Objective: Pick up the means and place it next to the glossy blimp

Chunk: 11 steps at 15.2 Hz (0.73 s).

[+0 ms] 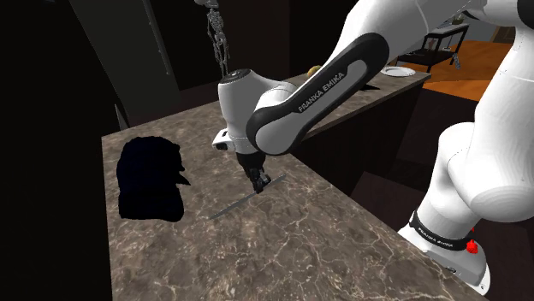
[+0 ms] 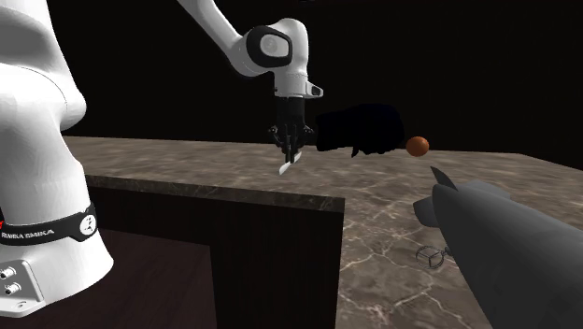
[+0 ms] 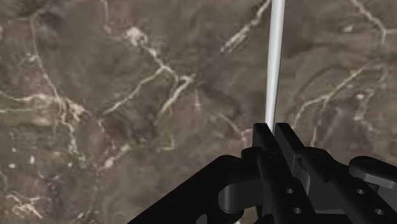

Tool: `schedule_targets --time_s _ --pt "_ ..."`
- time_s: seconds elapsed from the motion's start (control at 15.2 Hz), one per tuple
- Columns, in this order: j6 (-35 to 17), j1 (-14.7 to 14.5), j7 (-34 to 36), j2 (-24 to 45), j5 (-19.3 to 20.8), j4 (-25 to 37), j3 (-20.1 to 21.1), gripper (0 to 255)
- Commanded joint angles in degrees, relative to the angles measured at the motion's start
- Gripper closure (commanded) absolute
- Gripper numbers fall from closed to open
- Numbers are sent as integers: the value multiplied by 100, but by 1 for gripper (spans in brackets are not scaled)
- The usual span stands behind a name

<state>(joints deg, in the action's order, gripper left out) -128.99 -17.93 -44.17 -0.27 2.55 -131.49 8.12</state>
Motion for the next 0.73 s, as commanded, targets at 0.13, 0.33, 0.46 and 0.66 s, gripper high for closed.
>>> schedule_targets --time_s 0.13,0.33,0.46,0.66 --pt "0 0 0 0 0 0 0 255" --pt "154 0 -20 -93 -22 62 0 255" --pt "308 0 -37 -179 -41 132 -1 255" --pt "539 -1 -62 -300 -67 243 -3 255"
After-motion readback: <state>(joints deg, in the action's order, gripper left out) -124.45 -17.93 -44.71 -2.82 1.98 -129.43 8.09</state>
